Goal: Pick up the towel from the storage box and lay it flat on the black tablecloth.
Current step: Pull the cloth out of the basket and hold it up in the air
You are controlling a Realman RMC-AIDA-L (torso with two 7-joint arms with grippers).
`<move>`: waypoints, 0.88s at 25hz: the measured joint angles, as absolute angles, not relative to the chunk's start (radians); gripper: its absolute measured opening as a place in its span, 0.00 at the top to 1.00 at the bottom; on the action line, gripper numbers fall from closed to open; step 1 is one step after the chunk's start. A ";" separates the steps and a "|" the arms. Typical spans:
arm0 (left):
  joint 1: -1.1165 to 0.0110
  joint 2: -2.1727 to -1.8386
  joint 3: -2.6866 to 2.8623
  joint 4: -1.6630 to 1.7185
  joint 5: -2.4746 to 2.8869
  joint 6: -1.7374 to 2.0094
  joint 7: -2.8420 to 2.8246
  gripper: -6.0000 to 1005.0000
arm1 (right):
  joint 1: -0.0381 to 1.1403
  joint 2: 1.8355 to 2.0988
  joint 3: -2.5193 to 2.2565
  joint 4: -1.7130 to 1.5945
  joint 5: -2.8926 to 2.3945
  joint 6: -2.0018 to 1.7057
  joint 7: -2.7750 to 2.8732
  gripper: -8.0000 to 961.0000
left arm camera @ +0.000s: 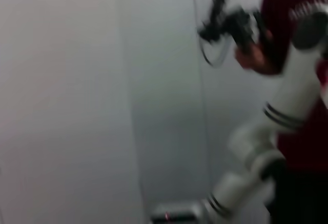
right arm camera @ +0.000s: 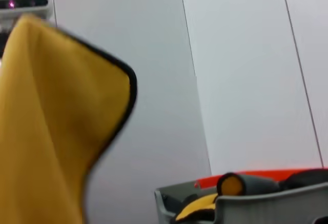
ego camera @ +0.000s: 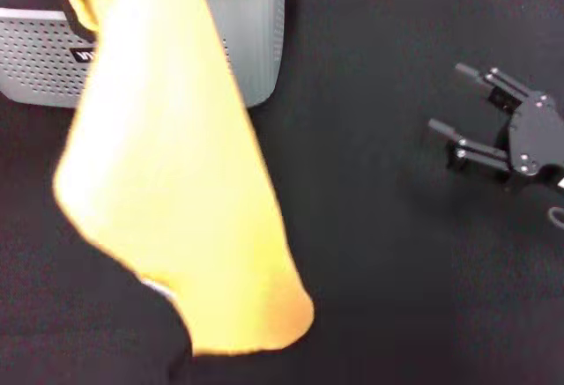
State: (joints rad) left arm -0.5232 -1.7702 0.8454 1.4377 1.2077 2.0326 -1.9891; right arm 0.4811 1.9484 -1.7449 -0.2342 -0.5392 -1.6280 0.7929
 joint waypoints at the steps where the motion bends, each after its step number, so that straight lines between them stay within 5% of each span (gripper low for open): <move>1: -0.515 -1.758 0.876 1.440 1.209 2.033 -1.977 0.97 | 0.481 1.944 -1.741 -0.234 -0.539 -1.637 0.791 0.10; 5: -0.507 -1.724 1.002 1.444 1.228 2.034 -1.944 0.97 | 0.490 1.932 -1.741 -0.240 -0.551 -1.680 0.783 0.10; 14: -0.591 -1.717 1.225 1.436 1.342 2.036 -1.934 0.97 | 0.612 1.918 -1.740 -0.259 -0.752 -1.764 0.826 0.10; 22: -0.603 -1.714 1.292 1.447 1.325 2.039 -1.926 0.97 | 0.716 1.854 -1.737 -0.308 -0.895 -1.861 0.906 0.10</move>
